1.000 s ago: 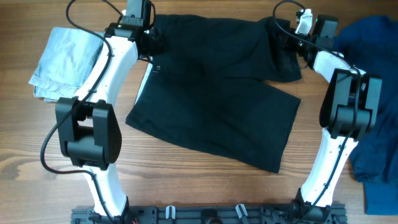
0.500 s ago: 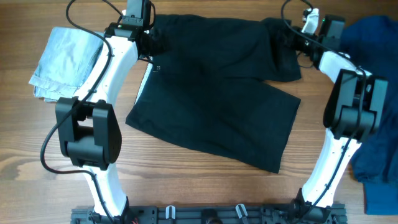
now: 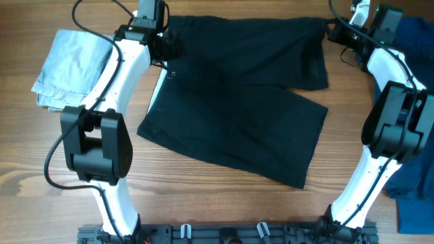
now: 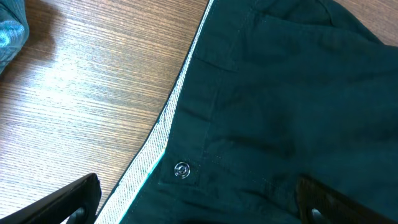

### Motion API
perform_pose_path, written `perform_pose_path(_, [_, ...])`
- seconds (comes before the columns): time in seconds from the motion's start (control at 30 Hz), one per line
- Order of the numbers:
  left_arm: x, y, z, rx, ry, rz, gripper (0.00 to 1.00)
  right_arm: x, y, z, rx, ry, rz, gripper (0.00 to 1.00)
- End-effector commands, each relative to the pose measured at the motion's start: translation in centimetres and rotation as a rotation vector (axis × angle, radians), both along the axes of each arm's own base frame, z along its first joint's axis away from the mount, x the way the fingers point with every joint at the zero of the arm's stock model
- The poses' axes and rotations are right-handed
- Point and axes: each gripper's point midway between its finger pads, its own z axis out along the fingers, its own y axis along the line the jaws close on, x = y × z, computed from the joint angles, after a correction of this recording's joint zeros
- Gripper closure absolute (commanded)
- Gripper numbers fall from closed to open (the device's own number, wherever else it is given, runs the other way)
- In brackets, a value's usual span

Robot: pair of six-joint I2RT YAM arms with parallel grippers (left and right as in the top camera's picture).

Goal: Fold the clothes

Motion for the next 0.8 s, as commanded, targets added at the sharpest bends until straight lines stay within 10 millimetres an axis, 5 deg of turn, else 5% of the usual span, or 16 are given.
perform_pose_path(0.0, [0.0,-0.1,-0.1,-0.009,0.002,0.005,0.00,0.7,-2.6,1.1,-0.216,-0.035,-0.076,0.89])
perform_pose_path(0.07, [0.0,-0.1,-0.1,-0.009,0.002,0.005,0.00,0.7,-3.2,0.6,-0.278,-0.024,-0.091,0.65])
perform_pose_path(0.1, [0.0,-0.1,-0.1,-0.009,0.002,0.005,0.00,0.7,-3.4,0.5,-0.299,-0.026,-0.093,0.39])
perform_pose_path(0.13, [0.0,-0.1,-0.1,-0.009,0.002,0.005,0.00,0.8,-3.6,0.7,-0.303,-0.029,-0.099,0.29])
perform_pose_path(0.27, [0.0,-0.1,-0.1,-0.009,0.002,0.005,0.00,-0.3,-2.6,1.8,-0.245,0.031,-0.050,0.14])
perform_pose_path(0.4, [0.0,-0.1,-0.1,-0.009,0.002,0.005,0.00,-2.6,-2.0,-0.3,-0.231,0.169,-0.019,0.04])
perform_pose_path(0.47, [0.0,-0.1,-0.1,-0.009,0.002,0.005,0.00,-4.0,-1.7,-1.6,-0.214,0.244,-0.005,0.09])
perform_pose_path(0.57, [0.0,-0.1,-0.1,-0.009,0.002,0.005,0.00,-5.3,-0.3,-2.7,-0.202,0.273,0.068,0.31])
perform_pose_path(0.77, [0.0,-0.1,-0.1,-0.009,0.002,0.005,0.00,-6.3,1.4,-5.4,-0.187,0.262,0.133,0.38])
